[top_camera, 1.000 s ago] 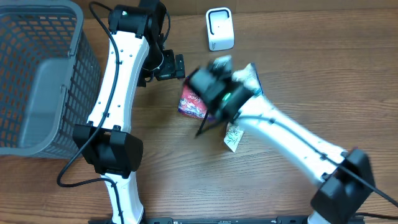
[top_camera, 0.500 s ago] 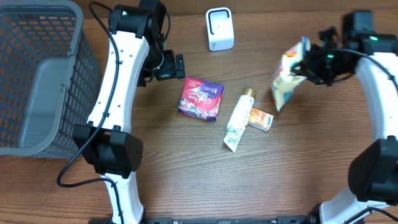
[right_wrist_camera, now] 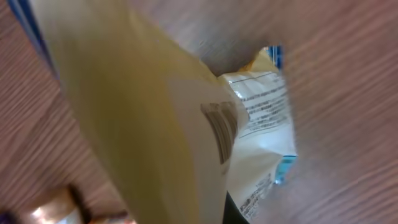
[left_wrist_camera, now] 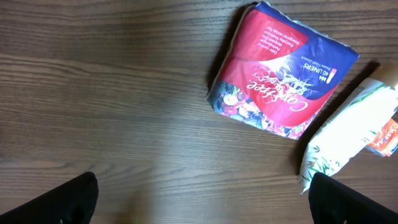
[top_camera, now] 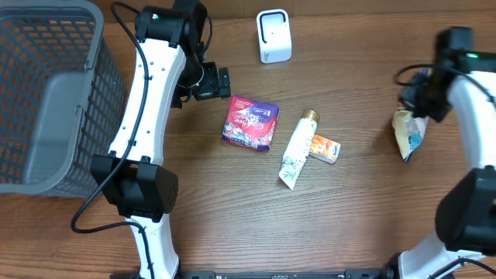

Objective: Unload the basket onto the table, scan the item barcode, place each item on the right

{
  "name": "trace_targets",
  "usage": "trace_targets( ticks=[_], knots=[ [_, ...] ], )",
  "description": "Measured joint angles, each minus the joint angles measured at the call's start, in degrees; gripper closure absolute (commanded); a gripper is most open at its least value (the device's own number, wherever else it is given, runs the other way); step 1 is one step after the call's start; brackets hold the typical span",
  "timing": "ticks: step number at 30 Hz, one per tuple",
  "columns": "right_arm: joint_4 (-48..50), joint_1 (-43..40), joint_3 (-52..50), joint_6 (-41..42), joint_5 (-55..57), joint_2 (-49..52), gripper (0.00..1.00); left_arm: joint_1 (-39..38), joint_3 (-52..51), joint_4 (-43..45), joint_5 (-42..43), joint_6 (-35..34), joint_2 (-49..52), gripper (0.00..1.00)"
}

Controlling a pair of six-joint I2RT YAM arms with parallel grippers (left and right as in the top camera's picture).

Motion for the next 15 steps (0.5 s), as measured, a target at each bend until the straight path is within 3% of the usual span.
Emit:
trace_targets(
  ticks=[1, 2, 3, 5, 8, 9, 10, 15],
  knots=[
    [0.8, 2.1, 0.0, 0.6, 1.8, 0.1, 0.93, 0.0, 0.0, 0.0, 0.0, 0.0, 0.0, 0.00],
    [1.8, 5.7, 0.3, 2.1, 3.7, 0.7, 0.70, 0.0, 0.0, 0.0, 0.0, 0.0, 0.0, 0.00],
    [2.9, 9.0, 0.6, 3.0, 5.0, 1.5, 0.57, 0.0, 0.0, 0.0, 0.0, 0.0, 0.0, 0.00],
    [4.9, 13.9, 0.8, 4.3, 6.1, 3.7, 0.52, 0.0, 0.0, 0.0, 0.0, 0.0, 0.0, 0.00],
    [6.6, 17.4, 0.8, 5.4, 5.4, 6.0, 0.32, 0.0, 0.0, 0.0, 0.0, 0.0, 0.0, 0.00],
    [6.8, 18.4, 0.8, 5.5, 5.0, 6.7, 0.11, 0.0, 0.0, 0.0, 0.0, 0.0, 0.0, 0.00],
    [6.8, 19.4, 0.8, 5.9, 4.6, 7.2, 0.03, 0.0, 0.0, 0.0, 0.0, 0.0, 0.0, 0.00],
    [-1.7, 20.0, 7.6, 5.9, 3.7, 6.9, 0.00, 0.0, 0.0, 0.0, 0.0, 0.0, 0.0, 0.00]
  ],
)
